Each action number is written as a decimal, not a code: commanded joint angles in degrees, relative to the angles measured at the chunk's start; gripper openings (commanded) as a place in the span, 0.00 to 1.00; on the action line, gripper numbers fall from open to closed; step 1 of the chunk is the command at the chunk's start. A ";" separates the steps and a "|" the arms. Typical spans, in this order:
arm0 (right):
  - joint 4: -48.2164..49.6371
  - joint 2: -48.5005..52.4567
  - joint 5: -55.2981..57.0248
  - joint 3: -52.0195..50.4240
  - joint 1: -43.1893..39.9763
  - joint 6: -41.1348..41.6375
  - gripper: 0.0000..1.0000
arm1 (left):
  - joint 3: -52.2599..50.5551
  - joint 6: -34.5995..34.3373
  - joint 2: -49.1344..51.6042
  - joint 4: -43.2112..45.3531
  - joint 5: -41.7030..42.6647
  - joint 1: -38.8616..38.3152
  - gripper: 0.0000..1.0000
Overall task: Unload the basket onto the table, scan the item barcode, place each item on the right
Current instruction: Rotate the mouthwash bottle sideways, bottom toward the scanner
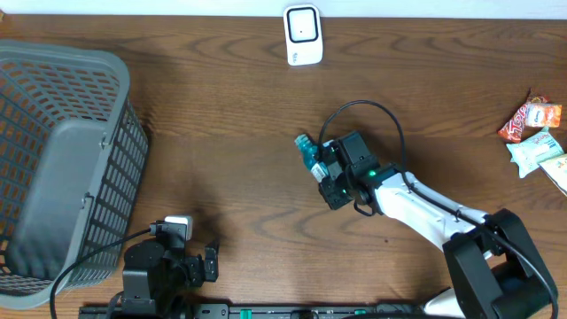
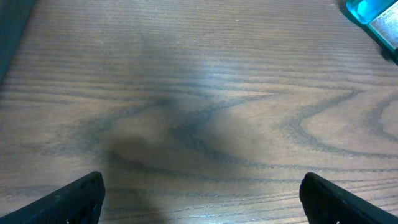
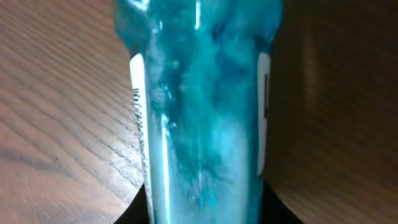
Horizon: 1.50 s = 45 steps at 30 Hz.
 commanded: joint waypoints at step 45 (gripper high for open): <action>-9.33 -25.75 -40.72 0.48 -5.51 -15.30 0.01 | -0.17 -0.24 0.02 -0.17 0.09 -0.17 1.00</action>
